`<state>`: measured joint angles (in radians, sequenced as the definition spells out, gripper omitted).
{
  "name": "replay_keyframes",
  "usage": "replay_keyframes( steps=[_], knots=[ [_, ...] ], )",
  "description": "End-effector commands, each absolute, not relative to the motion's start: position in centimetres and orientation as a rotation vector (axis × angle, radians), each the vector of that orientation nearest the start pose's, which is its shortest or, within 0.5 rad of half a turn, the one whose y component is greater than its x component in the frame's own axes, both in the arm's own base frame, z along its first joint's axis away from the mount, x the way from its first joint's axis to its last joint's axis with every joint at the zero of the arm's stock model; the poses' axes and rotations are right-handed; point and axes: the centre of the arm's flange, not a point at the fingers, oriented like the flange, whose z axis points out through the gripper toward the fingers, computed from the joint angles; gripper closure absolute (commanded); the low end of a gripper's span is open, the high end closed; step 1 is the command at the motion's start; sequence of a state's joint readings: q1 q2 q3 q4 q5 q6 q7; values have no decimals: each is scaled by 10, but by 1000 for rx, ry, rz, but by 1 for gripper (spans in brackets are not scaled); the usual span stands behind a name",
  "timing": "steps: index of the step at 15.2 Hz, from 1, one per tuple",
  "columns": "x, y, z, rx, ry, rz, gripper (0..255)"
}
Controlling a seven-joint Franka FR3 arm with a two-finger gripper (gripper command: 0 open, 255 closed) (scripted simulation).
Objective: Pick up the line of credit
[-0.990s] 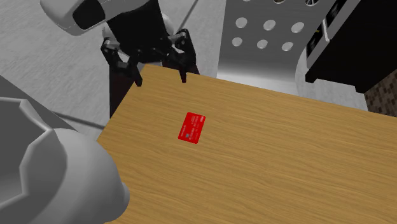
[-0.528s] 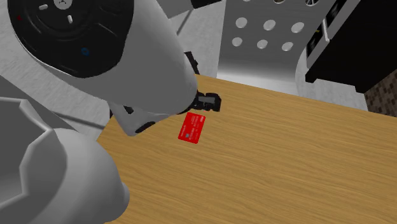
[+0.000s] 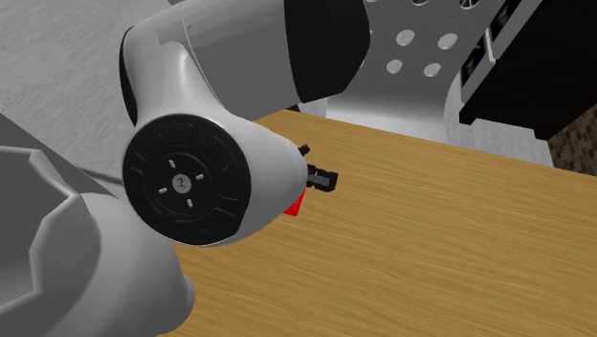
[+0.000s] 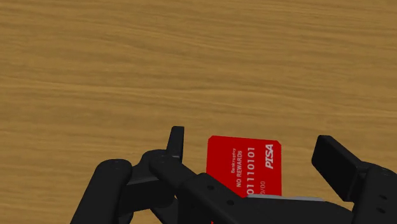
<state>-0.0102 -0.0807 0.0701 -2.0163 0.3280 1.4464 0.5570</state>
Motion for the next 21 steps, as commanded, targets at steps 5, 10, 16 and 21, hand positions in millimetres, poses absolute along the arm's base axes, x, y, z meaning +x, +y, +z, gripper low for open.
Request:
replay_keyframes(
  steps=[5,10,16,21],
  knots=[
    [471,67,457,-2762,764,826,255],
    [471,69,452,-2762,764,825,255],
    [472,67,477,-2762,764,826,255],
    [472,67,503,-2762,764,826,255]
  ],
)
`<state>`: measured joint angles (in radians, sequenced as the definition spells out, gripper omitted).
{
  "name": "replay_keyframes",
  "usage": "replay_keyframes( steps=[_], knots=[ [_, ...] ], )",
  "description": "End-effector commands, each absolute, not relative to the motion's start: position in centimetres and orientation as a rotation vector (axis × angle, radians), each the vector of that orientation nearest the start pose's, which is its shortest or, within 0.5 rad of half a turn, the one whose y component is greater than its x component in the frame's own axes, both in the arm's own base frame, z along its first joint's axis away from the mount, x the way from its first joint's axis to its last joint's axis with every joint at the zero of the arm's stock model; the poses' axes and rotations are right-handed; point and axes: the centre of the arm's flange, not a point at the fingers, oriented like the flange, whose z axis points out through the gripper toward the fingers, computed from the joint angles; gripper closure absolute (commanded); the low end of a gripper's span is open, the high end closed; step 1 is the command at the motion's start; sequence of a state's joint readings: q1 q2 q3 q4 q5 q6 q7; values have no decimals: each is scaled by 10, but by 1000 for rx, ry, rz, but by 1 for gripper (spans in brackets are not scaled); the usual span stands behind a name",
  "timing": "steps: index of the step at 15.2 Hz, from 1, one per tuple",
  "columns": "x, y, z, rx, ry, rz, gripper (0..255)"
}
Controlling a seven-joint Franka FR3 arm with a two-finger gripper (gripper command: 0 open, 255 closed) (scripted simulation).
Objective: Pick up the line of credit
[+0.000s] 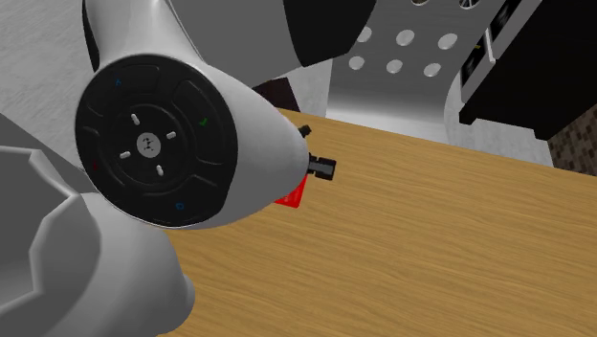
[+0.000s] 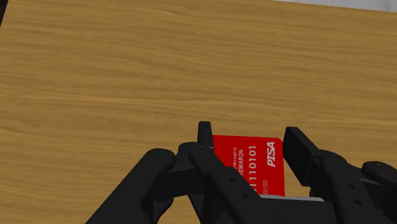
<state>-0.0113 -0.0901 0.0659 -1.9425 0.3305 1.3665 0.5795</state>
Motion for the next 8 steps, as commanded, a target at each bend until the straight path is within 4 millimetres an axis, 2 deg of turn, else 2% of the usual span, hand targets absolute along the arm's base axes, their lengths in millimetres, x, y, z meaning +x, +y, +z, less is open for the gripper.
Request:
replay_keyframes(
  steps=[1,6,8],
  knots=[
    [472,67,509,-2762,764,826,255],
    [472,67,535,-2762,764,826,255],
    [472,67,536,-2762,764,826,255]
  ],
)
